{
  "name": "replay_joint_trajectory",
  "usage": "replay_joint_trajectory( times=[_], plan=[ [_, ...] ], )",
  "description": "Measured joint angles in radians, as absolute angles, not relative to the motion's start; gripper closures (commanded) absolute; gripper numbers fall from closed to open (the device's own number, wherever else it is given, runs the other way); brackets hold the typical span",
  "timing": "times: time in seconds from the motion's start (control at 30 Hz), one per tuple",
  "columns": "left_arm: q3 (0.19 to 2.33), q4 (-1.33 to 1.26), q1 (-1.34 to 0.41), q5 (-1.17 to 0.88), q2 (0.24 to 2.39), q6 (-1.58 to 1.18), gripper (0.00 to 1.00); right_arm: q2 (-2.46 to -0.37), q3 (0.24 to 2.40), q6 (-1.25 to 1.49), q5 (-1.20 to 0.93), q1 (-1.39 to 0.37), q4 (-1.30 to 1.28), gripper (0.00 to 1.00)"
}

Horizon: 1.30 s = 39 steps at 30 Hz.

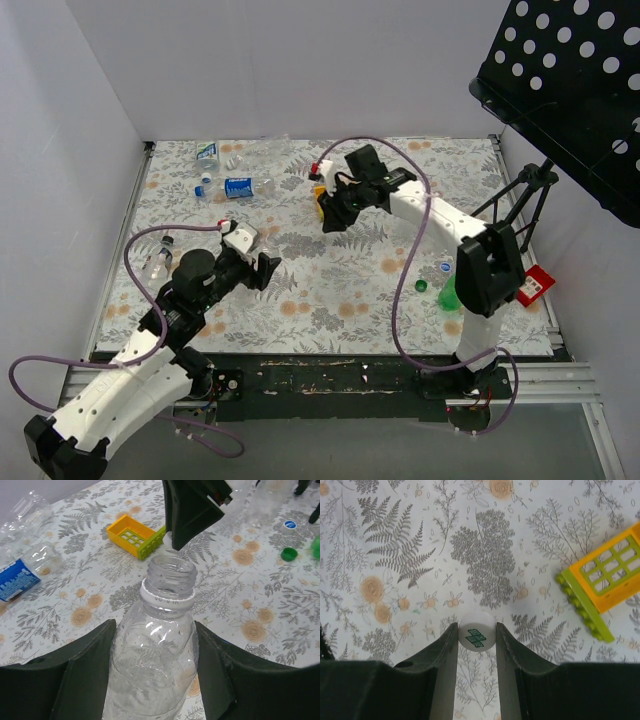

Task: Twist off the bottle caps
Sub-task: Place the bottle cap at the center of the board.

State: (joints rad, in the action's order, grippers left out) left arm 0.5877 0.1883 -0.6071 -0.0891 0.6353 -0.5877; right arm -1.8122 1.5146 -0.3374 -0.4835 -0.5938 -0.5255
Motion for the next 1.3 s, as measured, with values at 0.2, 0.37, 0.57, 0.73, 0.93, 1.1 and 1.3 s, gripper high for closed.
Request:
replay_joint_trajectory(
  times=[0.2, 0.37, 0.57, 0.73, 0.93, 1.1, 1.3],
  plan=[
    [0.521, 0.14, -0.607, 0.004, 0.551, -0.583, 1.0, -2.052, 1.795, -0.343, -0.406, -0.688, -0.601, 0.99],
    [0.514, 0.107, -0.607, 0.035, 0.533, -0.58, 1.0, -2.242, 2.005, -0.345, -0.333, -0.736, -0.666, 0.99],
    [0.503, 0.082, -0.607, 0.043, 0.532, -0.575, 1.0, -2.354, 2.091, -0.35, -0.239, -0.753, -0.728, 0.97],
    [0.498, 0.08, -0.607, 0.036, 0.535, -0.575, 1.0, -2.383, 2.107, -0.355, -0.194, -0.76, -0.744, 0.95],
    [0.498, 0.079, -0.607, 0.028, 0.535, -0.574, 1.0, -2.393, 2.131, -0.359, -0.147, -0.762, -0.757, 0.89],
    [0.498, 0.078, -0.607, 0.022, 0.535, -0.574, 1.0, -2.429, 2.167, -0.363, -0.111, -0.762, -0.753, 0.77],
    [0.498, 0.078, -0.607, 0.018, 0.535, -0.574, 1.0, -2.444, 2.17, -0.364, -0.105, -0.762, -0.76, 0.61]
  ],
)
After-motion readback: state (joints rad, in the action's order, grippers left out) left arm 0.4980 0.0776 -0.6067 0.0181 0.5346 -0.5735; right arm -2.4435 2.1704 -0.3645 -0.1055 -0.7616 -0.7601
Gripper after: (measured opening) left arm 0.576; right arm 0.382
